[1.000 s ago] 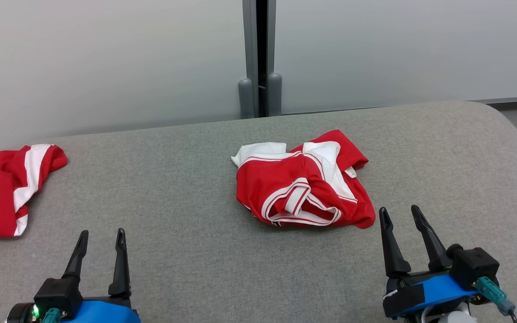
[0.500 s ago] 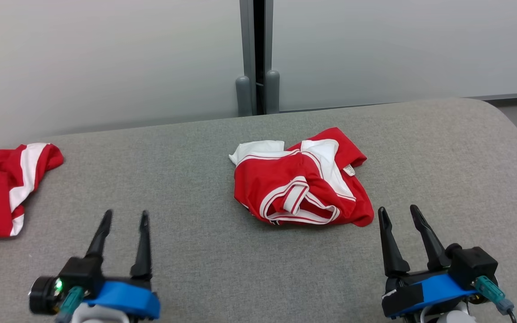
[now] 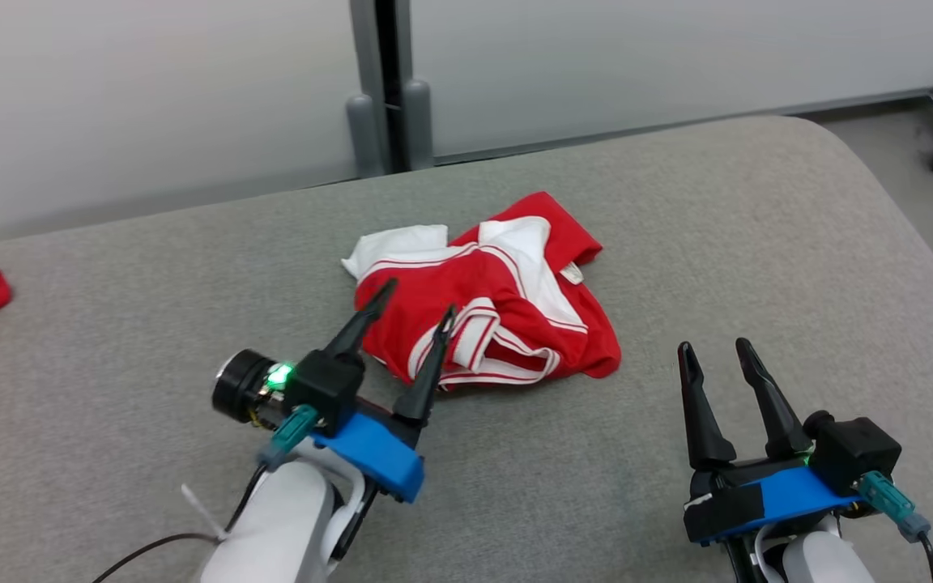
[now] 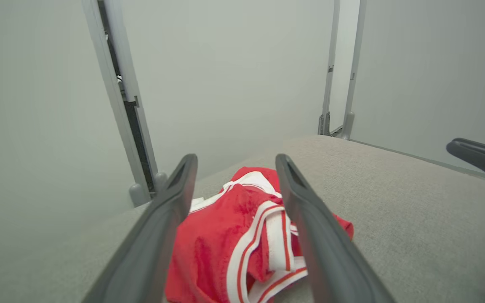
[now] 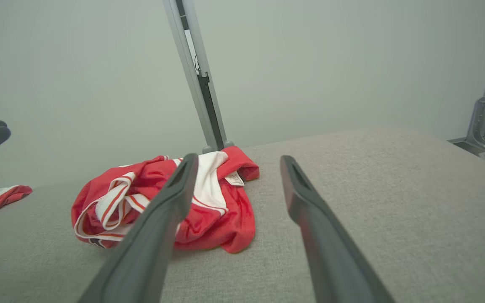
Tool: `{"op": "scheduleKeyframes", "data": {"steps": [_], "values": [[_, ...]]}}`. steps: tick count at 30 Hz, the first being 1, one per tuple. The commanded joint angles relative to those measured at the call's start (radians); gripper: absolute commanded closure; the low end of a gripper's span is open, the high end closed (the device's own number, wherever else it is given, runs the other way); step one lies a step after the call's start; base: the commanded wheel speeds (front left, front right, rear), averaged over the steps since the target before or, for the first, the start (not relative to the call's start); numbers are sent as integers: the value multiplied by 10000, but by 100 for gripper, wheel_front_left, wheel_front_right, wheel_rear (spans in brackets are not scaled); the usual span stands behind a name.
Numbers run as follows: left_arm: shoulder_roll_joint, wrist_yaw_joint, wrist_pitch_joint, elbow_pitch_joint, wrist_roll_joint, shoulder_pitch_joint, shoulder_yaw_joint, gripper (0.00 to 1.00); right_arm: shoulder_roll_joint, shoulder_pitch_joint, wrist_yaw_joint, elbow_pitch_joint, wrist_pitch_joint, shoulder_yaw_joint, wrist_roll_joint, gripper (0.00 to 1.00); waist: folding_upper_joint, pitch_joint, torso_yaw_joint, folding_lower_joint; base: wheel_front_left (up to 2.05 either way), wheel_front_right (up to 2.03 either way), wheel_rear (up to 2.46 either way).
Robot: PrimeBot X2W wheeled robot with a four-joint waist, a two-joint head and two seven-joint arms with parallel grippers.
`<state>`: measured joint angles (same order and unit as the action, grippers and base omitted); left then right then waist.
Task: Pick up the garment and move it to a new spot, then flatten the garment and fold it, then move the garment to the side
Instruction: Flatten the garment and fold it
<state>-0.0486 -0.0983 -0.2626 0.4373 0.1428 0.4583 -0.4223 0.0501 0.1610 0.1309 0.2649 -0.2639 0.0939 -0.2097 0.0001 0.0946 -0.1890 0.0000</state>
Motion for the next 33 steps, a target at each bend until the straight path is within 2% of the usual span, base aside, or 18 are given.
{"op": "scheduleKeyframes", "data": {"steps": [1, 12, 17, 21, 22, 23, 24, 33], "values": [[-39, 68, -32, 163, 91, 217, -155, 0, 2, 95, -3, -36, -10, -4, -45, 0, -1, 257, -308, 0, 0, 0, 0], [-40, 686, -20, 3141, 604, 1653, -1797, 0, 2, 410, -3, -95, -10, -63, -318, 0, -1, 925, -1107, 0, 0, 0, 0], [-36, 962, -25, 4168, 799, 2095, -2146, 0, 2, 508, -3, -137, -10, -54, -364, 0, -1, 1135, -1213, 0, 0, 0, 0], [-39, 1018, -32, 4711, 989, 2349, -2301, 0, 2, 574, -2, -170, -10, -92, -363, 0, -1, 1254, -1203, 0, 0, 0, 0], [-39, 982, -33, 4800, 1064, 2398, -2326, 16, 2, 586, -3, -171, -10, -104, -363, 0, -1, 1275, -1192, 0, 0, 0, 0], [-36, 963, -34, 4833, 1120, 2462, -2356, 62, 2, 600, -2, -178, -10, -110, -365, 0, -1, 1298, -1179, 0, 0, 0, 0], [-34, 968, -35, 4827, 1169, 2514, -2381, 100, 2, 616, -3, -179, -10, -116, -367, 0, -1, 1311, -1166, 0, 0, 0, 0], [-138, 1131, -31, 3830, 1336, 2489, -1931, 100, 0, 578, -3, -199, -10, -255, -246, 0, -1, 1277, -814, 0, 0, 0, 0]]}}
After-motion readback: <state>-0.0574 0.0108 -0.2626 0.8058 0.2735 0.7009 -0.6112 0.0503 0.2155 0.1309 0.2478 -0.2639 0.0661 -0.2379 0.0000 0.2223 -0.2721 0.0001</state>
